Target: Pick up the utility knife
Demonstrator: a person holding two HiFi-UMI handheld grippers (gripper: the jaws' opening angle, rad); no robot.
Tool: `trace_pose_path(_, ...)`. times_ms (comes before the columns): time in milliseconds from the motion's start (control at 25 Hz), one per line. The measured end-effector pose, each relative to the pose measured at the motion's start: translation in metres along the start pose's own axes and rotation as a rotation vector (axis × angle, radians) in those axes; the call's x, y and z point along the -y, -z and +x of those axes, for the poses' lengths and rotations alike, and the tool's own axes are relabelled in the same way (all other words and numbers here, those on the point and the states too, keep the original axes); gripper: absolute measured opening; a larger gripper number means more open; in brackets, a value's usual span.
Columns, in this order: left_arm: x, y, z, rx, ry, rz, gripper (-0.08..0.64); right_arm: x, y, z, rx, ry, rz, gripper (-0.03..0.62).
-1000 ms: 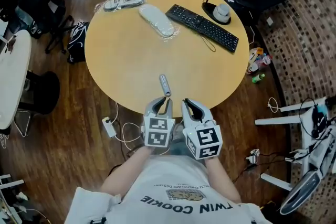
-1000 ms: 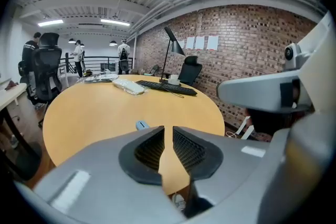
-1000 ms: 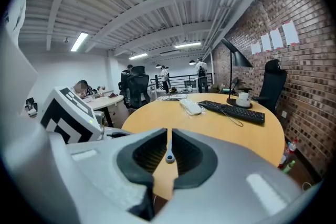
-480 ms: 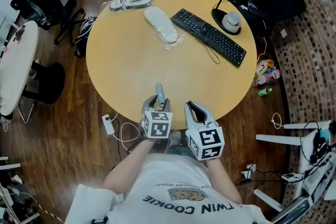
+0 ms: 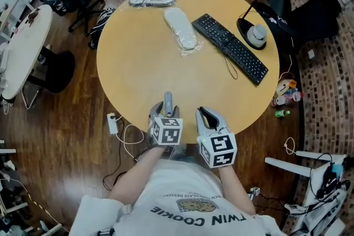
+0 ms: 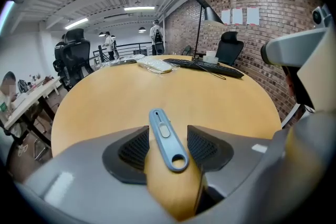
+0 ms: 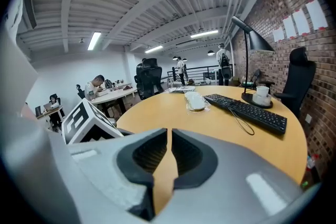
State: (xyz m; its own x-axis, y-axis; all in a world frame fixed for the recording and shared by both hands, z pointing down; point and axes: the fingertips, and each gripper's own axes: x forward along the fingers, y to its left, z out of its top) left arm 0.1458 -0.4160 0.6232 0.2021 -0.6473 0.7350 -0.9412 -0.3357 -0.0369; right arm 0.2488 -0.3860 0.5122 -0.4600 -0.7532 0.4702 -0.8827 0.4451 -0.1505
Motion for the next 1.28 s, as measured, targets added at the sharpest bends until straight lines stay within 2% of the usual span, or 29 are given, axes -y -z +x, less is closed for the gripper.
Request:
trace_pose_path(360, -0.001, 0.01, 0.002, -0.044, -0.031, -0.031, 0.231, 0.006, 0.003, 0.005, -0.012, -0.038, -0.002, 0.015)
trace_pose_path(520, 0.004, 0.009, 0.003, -0.046, -0.027, -0.039, 0.164, 0.012, 0.004, 0.004, -0.02, -0.037, 0.011, 0.015)
trace_pose_path(1000, -0.003, 0.01, 0.001, -0.034, 0.04, -0.039, 0.143, 0.0, 0.004, 0.005, -0.012, -0.059, 0.013, 0.015)
trace_pose_path(1280, -0.003, 0.003, -0.01, 0.012, 0.061, -0.019, 0.137, -0.008, 0.003, 0.006, -0.009, -0.059, 0.012, 0.015)
